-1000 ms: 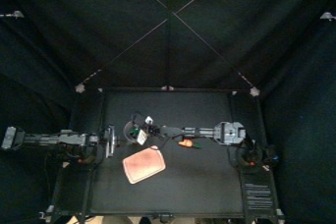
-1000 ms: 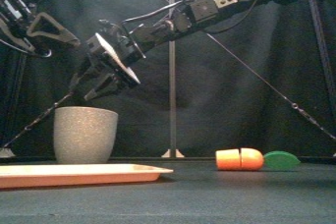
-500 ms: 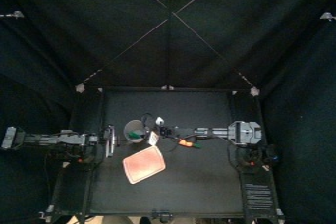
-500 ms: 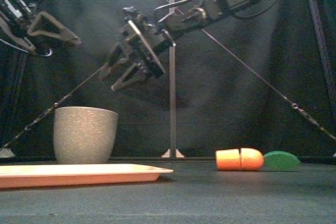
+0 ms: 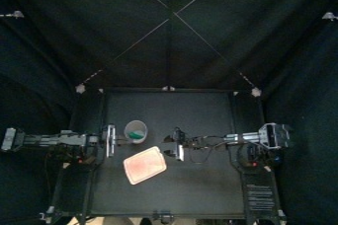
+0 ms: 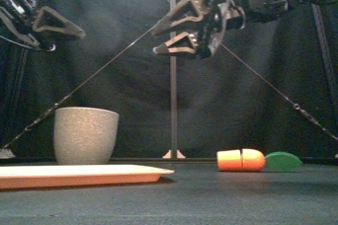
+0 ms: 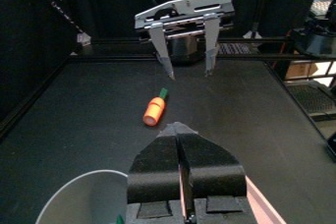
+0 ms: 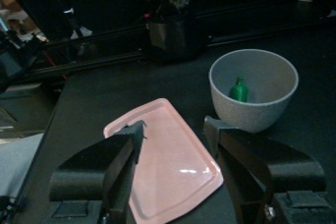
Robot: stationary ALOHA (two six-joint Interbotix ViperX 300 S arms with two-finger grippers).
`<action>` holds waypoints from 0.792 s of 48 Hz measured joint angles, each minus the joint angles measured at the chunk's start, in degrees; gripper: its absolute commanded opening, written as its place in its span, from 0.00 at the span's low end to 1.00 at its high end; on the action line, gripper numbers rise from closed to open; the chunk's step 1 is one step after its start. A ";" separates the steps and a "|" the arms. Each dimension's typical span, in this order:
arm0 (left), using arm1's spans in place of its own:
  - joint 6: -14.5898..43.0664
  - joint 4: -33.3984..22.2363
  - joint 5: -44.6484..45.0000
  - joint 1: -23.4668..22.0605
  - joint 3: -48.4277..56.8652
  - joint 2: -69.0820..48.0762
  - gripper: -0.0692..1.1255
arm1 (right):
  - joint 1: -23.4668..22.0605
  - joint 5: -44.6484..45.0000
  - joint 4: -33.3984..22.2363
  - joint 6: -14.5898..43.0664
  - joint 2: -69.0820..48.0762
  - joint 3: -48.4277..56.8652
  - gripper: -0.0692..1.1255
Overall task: Pick the green pepper then place it in the grey bowl
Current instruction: Drop green pepper in the grey bowl and return to neutral
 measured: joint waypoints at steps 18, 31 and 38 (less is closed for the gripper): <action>-0.09 0.00 -0.09 0.70 0.79 -0.09 0.10 | 0.00 -3.96 0.00 0.18 -7.03 8.26 0.80; -0.09 0.00 -0.09 0.79 1.05 0.00 0.10 | -0.18 -4.04 0.26 0.53 -7.47 9.76 0.80; 0.00 0.09 -0.09 0.88 1.05 0.00 0.10 | -0.09 -4.04 0.70 0.53 -7.56 10.11 0.80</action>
